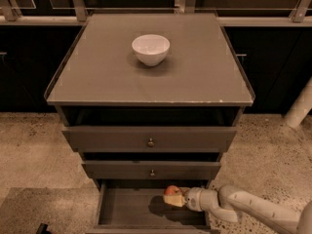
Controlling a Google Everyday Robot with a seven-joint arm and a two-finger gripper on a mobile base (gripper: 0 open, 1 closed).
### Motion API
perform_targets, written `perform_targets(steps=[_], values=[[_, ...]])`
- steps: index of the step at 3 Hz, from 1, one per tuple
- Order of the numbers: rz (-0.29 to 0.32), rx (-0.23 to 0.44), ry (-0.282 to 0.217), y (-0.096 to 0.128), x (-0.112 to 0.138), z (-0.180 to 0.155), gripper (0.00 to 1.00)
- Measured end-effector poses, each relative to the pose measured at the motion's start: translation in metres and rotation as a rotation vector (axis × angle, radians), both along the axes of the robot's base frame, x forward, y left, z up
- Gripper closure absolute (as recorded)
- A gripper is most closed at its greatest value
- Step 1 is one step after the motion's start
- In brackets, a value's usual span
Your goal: Place apple into bottom drawer
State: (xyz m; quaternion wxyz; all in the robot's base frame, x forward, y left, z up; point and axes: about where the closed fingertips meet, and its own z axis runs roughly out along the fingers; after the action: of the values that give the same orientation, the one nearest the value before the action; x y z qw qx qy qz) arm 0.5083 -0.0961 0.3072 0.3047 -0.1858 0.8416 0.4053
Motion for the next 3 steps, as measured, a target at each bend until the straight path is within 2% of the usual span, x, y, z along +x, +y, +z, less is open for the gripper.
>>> perform_targets(steps=[2,3], values=[[-0.048,0.014,0.007,0.001,0.028,-0.048,1.0],[-0.085,0.011,0.028,-0.001,0.031,-0.07,1.0]])
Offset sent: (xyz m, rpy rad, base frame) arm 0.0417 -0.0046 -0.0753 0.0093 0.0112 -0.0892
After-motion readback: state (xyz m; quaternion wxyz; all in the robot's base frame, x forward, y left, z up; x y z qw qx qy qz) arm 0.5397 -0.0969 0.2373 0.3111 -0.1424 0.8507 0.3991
